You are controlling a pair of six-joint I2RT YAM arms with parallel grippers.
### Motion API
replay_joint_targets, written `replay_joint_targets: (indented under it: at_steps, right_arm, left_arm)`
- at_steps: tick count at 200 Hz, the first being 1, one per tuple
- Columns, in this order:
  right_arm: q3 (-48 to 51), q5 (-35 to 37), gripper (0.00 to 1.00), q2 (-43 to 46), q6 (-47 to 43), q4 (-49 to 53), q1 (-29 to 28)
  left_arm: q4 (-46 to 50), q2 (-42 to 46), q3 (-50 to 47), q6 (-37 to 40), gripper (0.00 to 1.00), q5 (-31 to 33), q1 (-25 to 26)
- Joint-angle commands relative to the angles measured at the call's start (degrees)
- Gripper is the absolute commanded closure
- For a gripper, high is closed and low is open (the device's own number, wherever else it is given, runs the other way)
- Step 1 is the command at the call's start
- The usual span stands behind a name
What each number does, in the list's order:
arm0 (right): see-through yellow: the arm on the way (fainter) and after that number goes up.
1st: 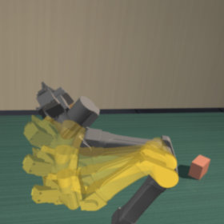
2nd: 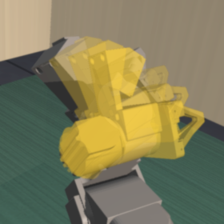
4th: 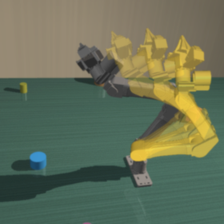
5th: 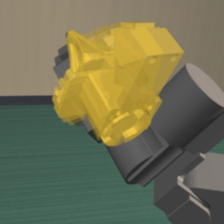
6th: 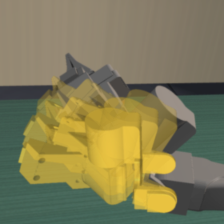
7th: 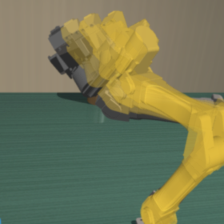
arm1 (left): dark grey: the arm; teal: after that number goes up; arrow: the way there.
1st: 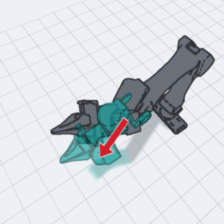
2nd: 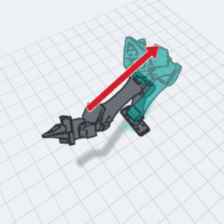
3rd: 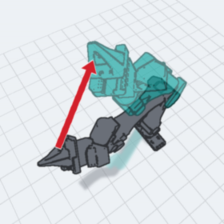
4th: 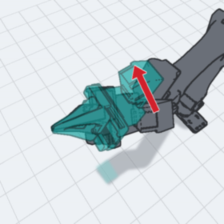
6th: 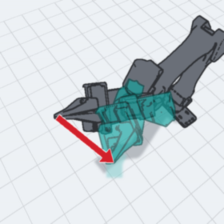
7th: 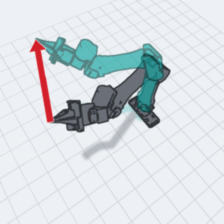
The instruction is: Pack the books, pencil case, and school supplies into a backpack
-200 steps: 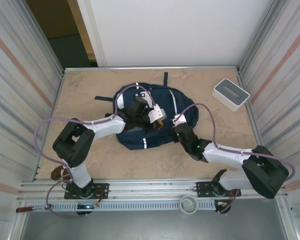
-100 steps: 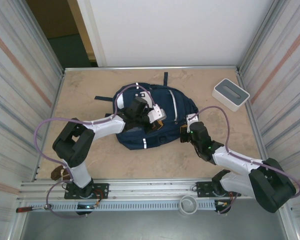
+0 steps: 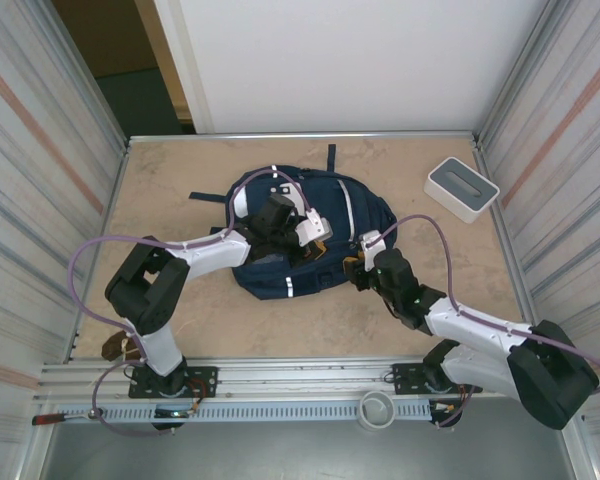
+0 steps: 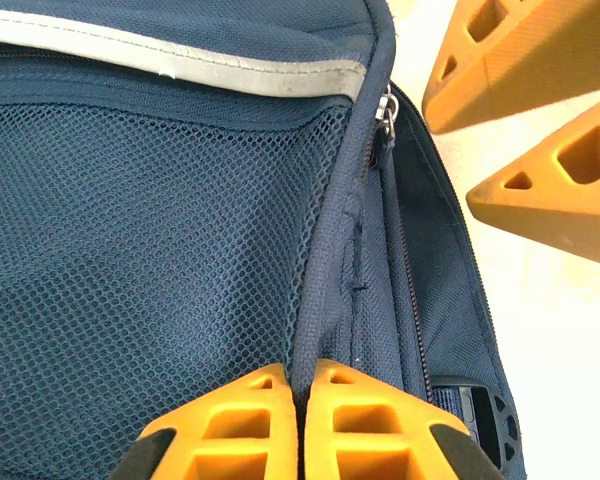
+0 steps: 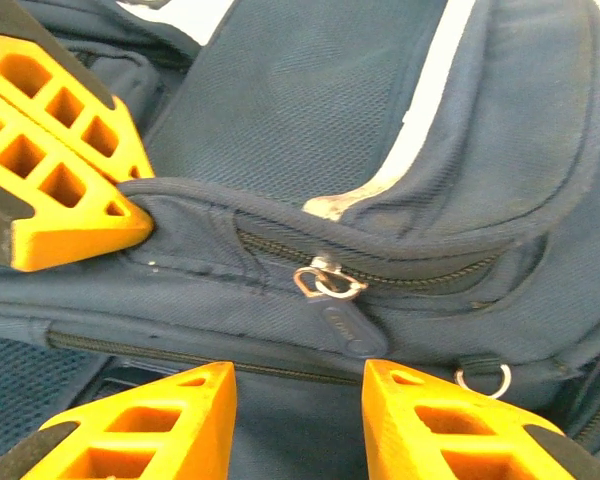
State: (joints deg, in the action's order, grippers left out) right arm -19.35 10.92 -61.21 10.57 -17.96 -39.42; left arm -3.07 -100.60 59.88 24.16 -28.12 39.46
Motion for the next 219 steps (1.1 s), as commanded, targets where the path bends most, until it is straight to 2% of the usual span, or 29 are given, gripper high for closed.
replay_joint_targets:
  at_steps: [1,64,101,134,163,190,219]
  right_arm:
    - [-2.62,4.72,0.62,-1.85,-2.89,-0.28,-0.67]
    - [-6.83,8.41,0.65,-10.79,-4.15,-4.04,-2.04]
    - [-7.16,13.42,0.78,-11.92,-3.94,-3.91,-4.04]
    - [-6.47,14.49,0.89,-9.76,-2.22,-0.6,-3.88]
    - [-5.0,12.54,0.94,-5.76,-0.5,2.96,-2.09]
    - [-2.86,5.1,0.98,-1.41,2.19,4.77,2.57]
    - [-1.34,0.11,1.0,1.75,3.85,5.94,6.48]
  left_arm:
    - [2.0,0.21,-0.81,0.34,1.0,-2.74,-0.22]
    - [2.35,0.01,-0.49,0.42,1.0,-2.91,-0.19]
    - [2.71,0.24,-0.68,0.79,1.0,-2.56,-0.2]
    - [3.37,0.36,-0.58,1.62,1.0,-1.95,-0.22]
    - [4.26,0.73,-0.81,2.6,1.0,-1.76,-0.66]
    - [4.43,1.46,-1.38,3.08,1.0,-1.98,-1.57]
    - [4.02,2.37,-2.29,3.69,1.0,-2.19,-1.9]
